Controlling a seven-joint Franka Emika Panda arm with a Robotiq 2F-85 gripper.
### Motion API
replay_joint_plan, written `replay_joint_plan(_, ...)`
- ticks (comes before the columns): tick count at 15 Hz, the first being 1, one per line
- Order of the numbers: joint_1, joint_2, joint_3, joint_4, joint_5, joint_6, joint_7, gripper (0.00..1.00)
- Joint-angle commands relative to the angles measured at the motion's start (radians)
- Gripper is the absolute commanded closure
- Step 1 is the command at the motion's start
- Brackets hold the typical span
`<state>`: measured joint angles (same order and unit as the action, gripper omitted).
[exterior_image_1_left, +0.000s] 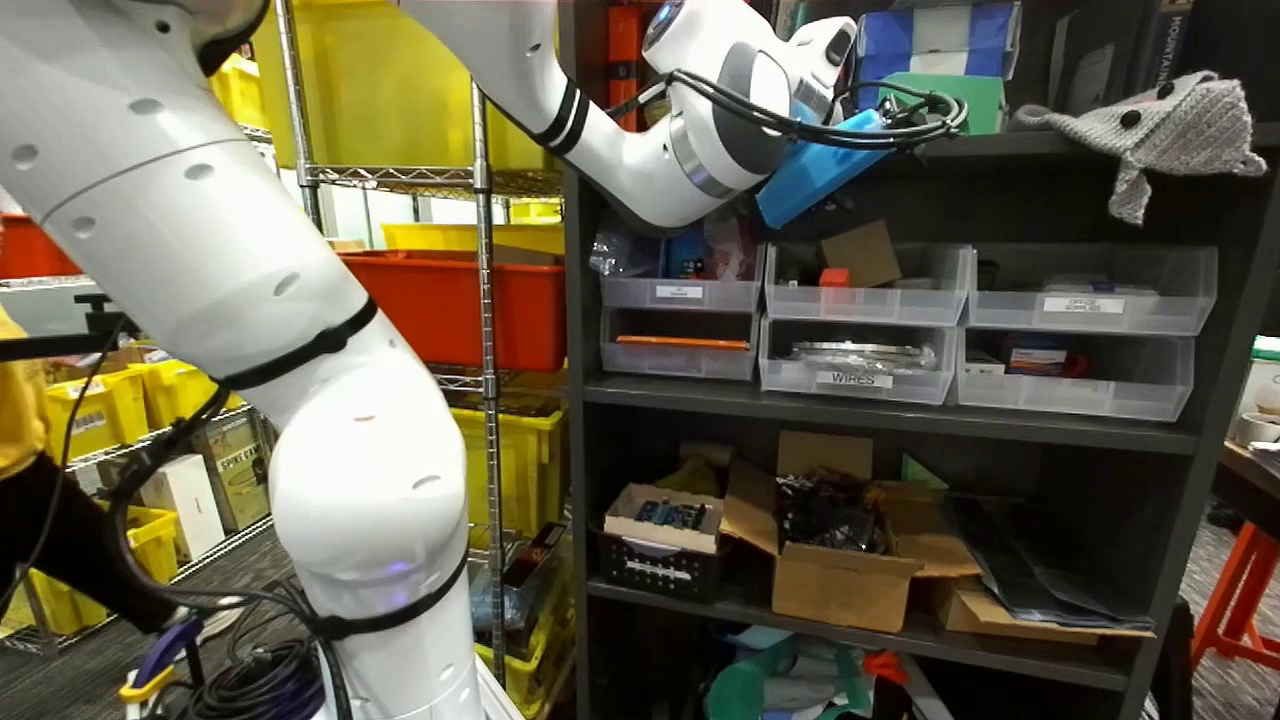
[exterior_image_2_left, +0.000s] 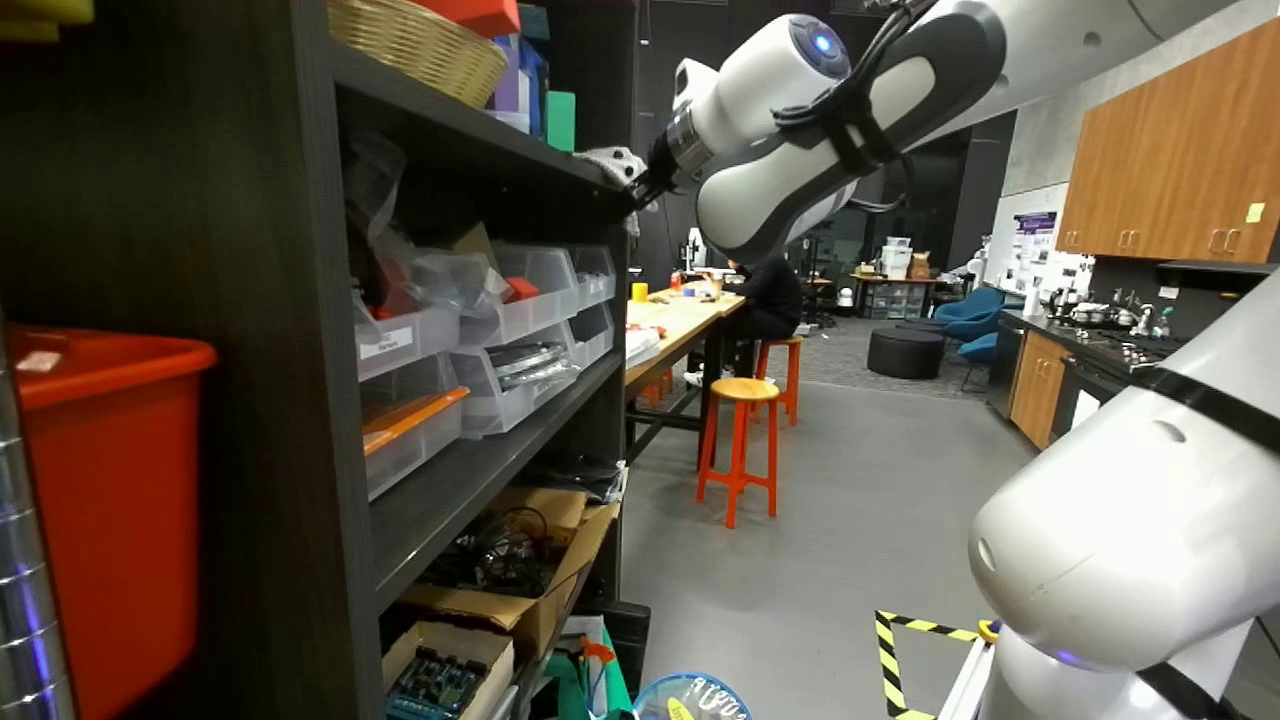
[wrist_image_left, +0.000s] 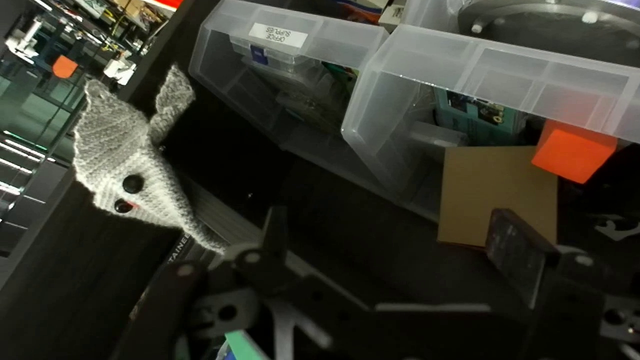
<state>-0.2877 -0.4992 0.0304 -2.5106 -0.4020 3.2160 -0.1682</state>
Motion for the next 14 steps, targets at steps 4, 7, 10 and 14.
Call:
replay_joint_plan(4,-0.064,0.136,0.028,0.012,-0.002,0.138,0.005,0.0)
replay_joint_plan(7,-0.026,0.221,0.005,0.032,-0.013,0.185,-0.007,0.0)
replay_joint_plan(10,0.0,0.29,0.0,0.052,-0.024,0.242,-0.003,0.0)
replay_joint_plan(14,0.093,0.321,-0.05,0.1,-0.035,0.249,0.017,0.0)
